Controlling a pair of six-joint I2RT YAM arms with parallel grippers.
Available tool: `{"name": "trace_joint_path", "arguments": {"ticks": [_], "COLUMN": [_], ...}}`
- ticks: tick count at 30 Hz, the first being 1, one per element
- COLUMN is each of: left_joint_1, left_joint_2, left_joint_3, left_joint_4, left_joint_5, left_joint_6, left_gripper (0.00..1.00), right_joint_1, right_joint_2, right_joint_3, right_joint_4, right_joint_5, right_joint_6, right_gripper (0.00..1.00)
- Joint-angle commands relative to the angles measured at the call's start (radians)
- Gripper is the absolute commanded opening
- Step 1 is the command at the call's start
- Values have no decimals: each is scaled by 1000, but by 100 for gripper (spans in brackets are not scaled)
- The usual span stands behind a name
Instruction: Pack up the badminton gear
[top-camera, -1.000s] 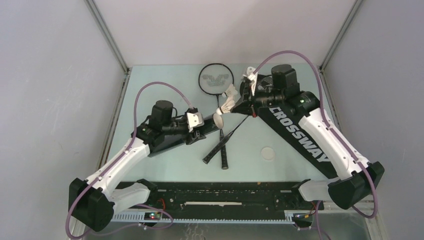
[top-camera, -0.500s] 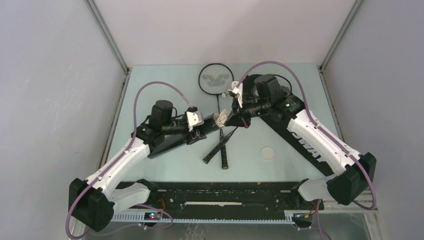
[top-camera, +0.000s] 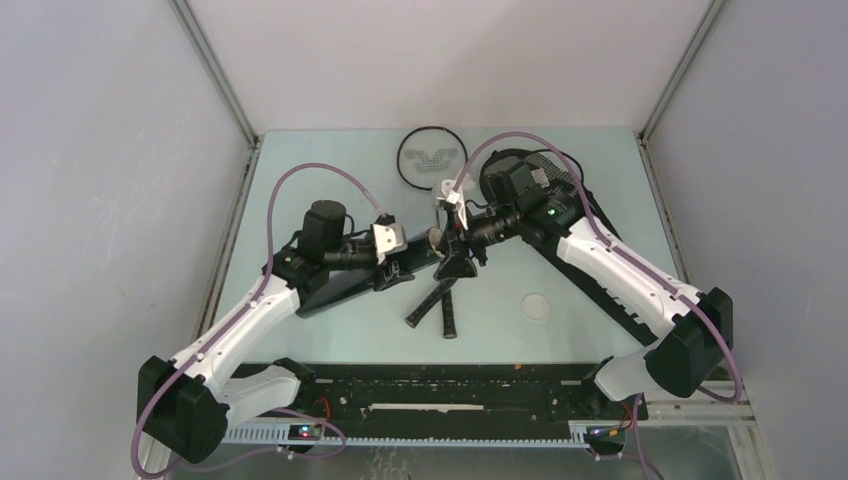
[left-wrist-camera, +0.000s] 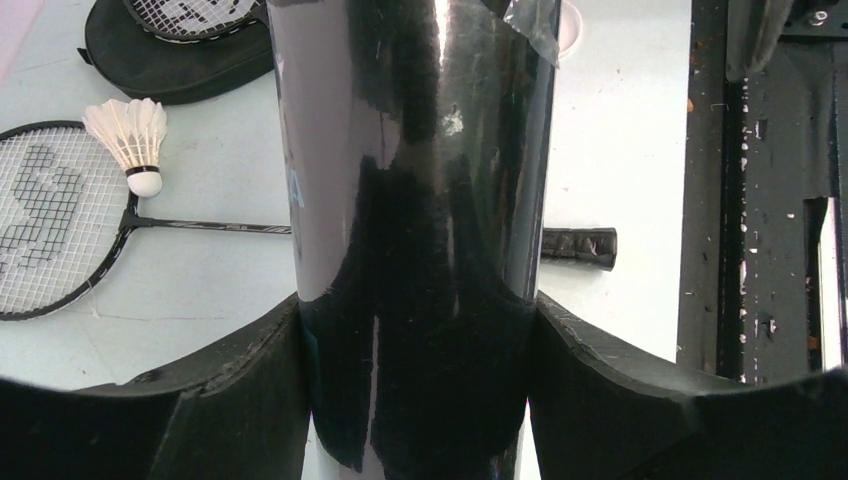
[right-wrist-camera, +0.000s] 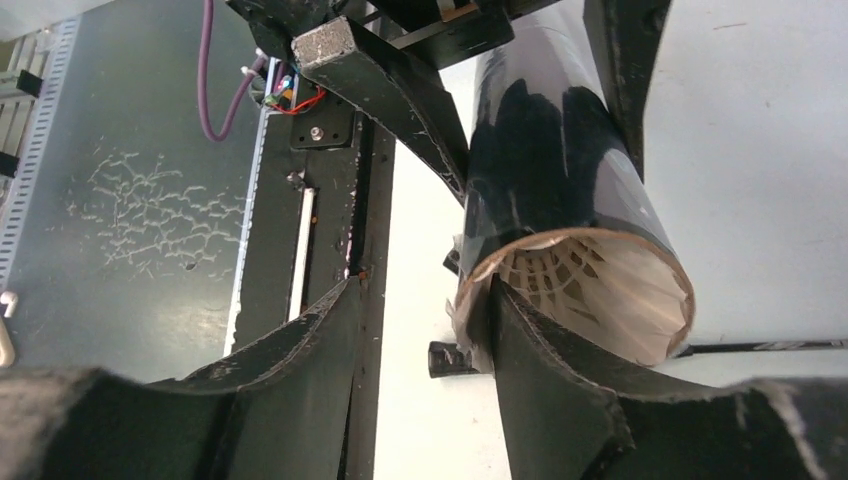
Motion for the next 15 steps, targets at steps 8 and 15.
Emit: {"name": "trace_joint_path", "arguments": {"ticks": [8, 15], "left_joint_1": [5, 7], "left_joint_2": [-16, -31], "left_joint_3": [7, -13], "left_joint_4": [72, 75], "left_joint_5": [77, 27], "left_joint_6": [-75, -53], "left_gripper": [18, 18], "right_joint_1": [91, 76], "right_joint_2": [67, 35], "right_joint_3": [-1, -1], "right_joint_4": [11, 16], "right_joint_5": [39, 93], "right_joint_6": [-22, -25], "right_gripper": [60, 67]}}
